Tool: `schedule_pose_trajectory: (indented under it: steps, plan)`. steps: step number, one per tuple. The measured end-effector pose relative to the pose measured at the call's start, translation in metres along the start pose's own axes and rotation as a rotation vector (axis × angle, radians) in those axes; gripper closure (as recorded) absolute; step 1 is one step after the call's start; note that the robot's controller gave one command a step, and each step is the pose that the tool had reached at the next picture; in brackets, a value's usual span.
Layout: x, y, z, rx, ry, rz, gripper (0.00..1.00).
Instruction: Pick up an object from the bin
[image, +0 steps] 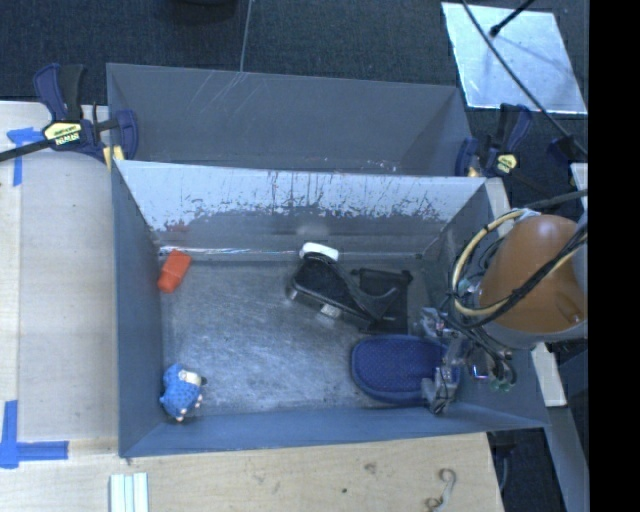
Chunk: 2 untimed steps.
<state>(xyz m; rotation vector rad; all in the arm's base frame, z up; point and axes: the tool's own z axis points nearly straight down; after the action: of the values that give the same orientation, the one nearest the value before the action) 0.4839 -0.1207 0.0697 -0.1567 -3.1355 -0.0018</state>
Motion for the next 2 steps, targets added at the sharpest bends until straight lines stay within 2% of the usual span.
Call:
schedule_pose_trajectory:
  steps: [1,2]
  plan:
    - [-0.001,0.0,-0.002,0.0,-0.003,0.0,1.0]
    - [-0.003,0.0,-0.055,0.002,-0.01,-0.002,1.0]
